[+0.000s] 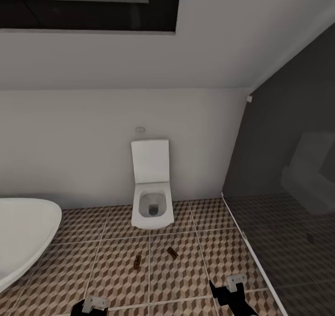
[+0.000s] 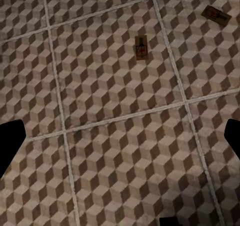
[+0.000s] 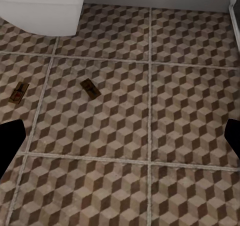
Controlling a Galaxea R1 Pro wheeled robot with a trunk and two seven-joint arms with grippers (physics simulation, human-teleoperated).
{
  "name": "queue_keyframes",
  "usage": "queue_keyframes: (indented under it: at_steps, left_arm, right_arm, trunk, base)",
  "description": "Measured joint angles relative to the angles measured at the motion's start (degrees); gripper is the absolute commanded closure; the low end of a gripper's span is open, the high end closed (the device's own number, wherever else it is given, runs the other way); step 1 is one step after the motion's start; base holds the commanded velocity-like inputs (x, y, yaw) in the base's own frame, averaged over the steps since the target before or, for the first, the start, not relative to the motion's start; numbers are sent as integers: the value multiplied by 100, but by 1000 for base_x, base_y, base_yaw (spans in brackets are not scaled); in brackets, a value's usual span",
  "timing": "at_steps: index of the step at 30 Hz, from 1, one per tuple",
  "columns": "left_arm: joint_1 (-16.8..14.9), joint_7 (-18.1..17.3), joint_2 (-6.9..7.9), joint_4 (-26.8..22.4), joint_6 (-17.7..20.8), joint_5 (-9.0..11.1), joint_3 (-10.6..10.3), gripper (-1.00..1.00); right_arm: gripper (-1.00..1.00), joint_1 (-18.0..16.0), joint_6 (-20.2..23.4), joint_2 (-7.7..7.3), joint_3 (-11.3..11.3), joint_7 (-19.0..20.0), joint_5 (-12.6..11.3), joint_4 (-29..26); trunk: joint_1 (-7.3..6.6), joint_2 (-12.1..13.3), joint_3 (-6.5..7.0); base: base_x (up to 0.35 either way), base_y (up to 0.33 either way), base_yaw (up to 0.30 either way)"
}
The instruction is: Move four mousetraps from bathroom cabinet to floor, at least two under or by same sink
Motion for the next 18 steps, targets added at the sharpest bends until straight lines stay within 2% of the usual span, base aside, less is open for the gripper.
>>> queue_keyframes:
  at_steps: [18]
  left_arm:
    - [19, 0, -3, 0, 0, -1, 0, -100]
  right_arm:
    - [-100, 0, -3, 9, 0, 0, 0, 0]
  trunk:
    - [0, 0, 164]
  base:
    - [0, 0, 0]
